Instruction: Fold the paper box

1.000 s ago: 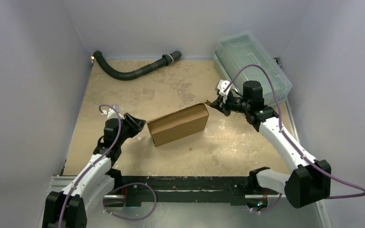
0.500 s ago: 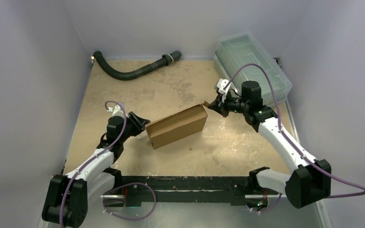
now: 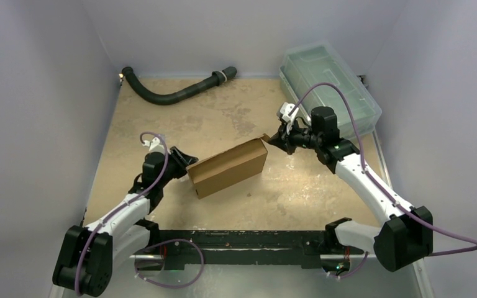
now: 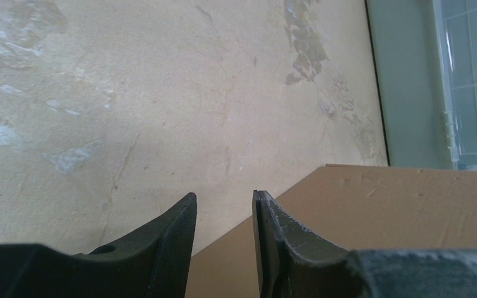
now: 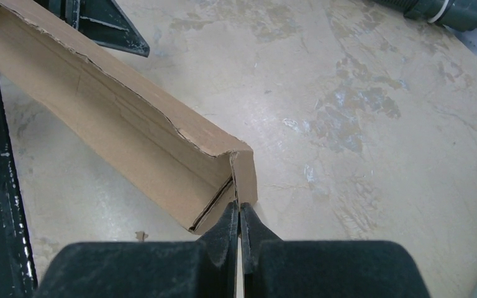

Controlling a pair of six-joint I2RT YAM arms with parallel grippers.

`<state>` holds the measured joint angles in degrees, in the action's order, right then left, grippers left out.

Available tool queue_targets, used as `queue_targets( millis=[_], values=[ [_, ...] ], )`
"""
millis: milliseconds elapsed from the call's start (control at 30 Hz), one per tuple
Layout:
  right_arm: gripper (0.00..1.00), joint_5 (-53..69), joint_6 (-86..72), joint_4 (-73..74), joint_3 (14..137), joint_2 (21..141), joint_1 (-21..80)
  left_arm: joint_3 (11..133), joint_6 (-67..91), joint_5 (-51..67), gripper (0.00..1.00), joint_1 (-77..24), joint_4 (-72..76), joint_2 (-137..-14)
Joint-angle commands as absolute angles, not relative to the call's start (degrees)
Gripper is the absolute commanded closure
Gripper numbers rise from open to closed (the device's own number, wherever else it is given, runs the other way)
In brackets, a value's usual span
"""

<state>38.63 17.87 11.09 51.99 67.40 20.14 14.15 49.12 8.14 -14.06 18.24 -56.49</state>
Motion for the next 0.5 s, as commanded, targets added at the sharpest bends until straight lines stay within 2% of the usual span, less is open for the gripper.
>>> queue_targets(
  millis=[0,100,233,300,467],
  values=[
    [1.00,34.2,16.4,8.3,53.3,67.2,20.6,17.3,48.4,0.6,0.61,-14.3,13.6,-52.5],
    [1.00,33.3,16.4,8.0,53.1,67.1,20.6,22.3,45.6,-6.6,0.48,-13.9,4.4,-46.0],
    [0.78,33.6,16.9,8.5,53.1,66.4,20.5,30.9,40.7,-14.2,0.30,-13.4,-10.3,-39.3],
    [0.66,34.1,17.2,8.9,53.0,65.3,20.1,34.3,38.9,-15.4,0.25,-13.4,-16.6,-35.9],
    [0.44,37.7,18.2,10.3,52.8,61.9,15.9,38.8,36.8,-4.2,0.21,-13.4,-27.1,-27.3]
  ],
)
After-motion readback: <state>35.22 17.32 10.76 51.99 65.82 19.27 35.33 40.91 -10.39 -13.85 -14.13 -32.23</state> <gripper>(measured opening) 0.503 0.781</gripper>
